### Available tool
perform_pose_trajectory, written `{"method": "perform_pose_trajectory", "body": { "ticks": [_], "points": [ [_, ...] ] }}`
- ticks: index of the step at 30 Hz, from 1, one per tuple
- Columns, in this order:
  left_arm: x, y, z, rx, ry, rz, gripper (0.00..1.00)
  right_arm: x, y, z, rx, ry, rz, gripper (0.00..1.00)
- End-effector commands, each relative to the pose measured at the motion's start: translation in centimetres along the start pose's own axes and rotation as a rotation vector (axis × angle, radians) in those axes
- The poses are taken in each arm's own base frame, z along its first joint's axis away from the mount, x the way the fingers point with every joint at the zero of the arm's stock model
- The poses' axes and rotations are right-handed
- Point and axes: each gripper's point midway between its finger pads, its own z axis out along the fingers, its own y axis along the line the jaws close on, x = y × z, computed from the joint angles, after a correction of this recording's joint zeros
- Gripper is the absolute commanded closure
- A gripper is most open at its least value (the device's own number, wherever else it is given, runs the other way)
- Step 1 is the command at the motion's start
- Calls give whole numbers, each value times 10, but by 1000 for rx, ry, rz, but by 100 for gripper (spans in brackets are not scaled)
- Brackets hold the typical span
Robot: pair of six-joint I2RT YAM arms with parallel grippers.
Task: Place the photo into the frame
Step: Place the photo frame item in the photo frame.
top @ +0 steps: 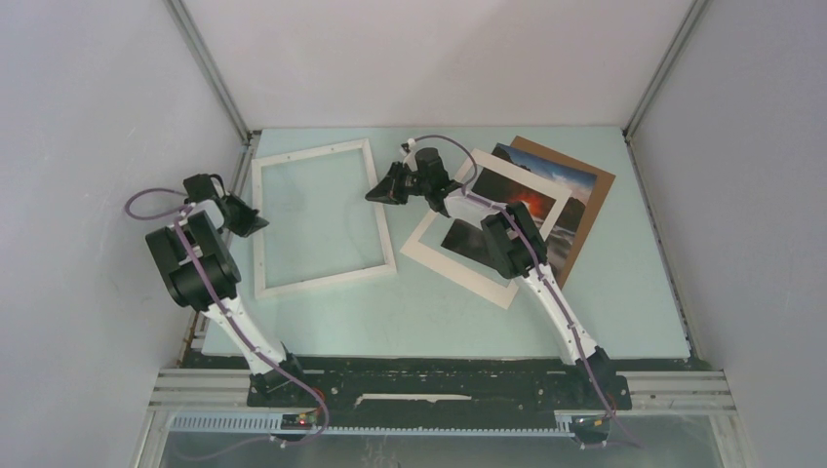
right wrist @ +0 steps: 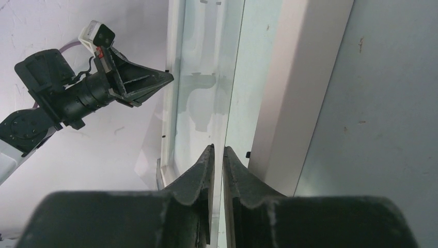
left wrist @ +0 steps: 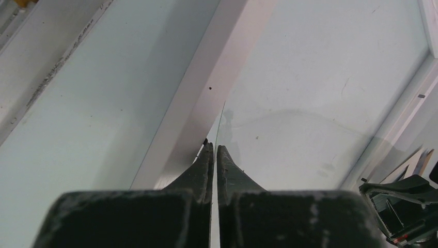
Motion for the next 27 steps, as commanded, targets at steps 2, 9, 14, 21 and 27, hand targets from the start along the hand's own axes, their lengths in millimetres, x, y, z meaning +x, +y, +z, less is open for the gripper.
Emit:
{"method": "perform_pose_trajectory", "body": {
  "ticks": [2,9,14,21,27],
  "points": [
    [-45,2,-33,9,-154,-14,100,-14,21,3,-48,-26,-40,83],
    [-48,10,-39,17,-160,-43,100,-13,21,7,-51,-24,-39,89],
    [-49,-12,-40,120,-161,-71,100,-14,17,6,-48,-33,-20,96],
    [-50,-20,-47,121,-180,-41,100,-17,13,6,-45,-38,-9,97],
    [-48,-21,-54,117,-189,-30,100,-15,12,9,-42,-32,-5,97]
  ]
}}
